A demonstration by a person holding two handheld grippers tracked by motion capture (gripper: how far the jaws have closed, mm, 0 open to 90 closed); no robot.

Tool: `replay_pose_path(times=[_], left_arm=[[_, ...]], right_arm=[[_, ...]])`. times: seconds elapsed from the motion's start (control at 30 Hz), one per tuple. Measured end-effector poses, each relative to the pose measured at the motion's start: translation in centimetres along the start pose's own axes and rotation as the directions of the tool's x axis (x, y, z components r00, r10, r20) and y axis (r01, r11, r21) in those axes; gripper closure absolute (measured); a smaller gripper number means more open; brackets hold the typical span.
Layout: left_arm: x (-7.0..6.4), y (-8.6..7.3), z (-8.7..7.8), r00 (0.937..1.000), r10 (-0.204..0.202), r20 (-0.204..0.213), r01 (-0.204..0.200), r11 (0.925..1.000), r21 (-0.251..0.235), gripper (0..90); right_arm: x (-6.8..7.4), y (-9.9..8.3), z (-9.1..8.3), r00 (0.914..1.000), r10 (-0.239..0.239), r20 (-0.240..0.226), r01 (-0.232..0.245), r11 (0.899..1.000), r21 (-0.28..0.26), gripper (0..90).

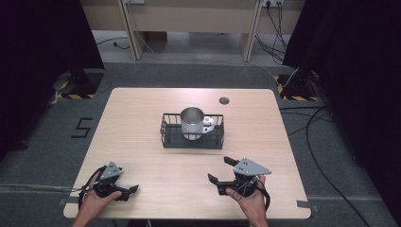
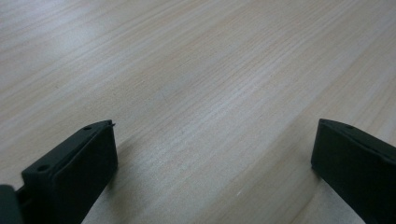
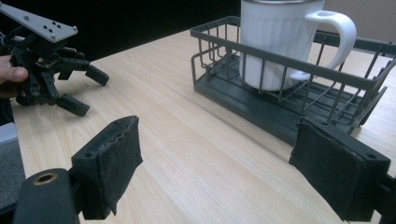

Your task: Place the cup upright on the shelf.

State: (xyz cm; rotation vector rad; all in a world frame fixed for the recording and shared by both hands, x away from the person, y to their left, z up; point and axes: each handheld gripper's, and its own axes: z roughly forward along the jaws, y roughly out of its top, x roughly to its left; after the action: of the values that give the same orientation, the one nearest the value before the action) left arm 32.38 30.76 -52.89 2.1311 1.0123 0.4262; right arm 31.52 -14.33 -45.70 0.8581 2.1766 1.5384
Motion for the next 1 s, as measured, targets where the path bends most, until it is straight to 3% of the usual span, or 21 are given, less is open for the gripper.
replay_pose_path(times=[1.0], left_arm=[[0.0,0.0,0.0,1.0000,0.000,0.000,0.000,1.0000,0.000,0.0]], right_arm=[[-0.3,-3.5,-1.2,0.9985,0.043,0.035,-0.044,0.998,0.049,15.4]])
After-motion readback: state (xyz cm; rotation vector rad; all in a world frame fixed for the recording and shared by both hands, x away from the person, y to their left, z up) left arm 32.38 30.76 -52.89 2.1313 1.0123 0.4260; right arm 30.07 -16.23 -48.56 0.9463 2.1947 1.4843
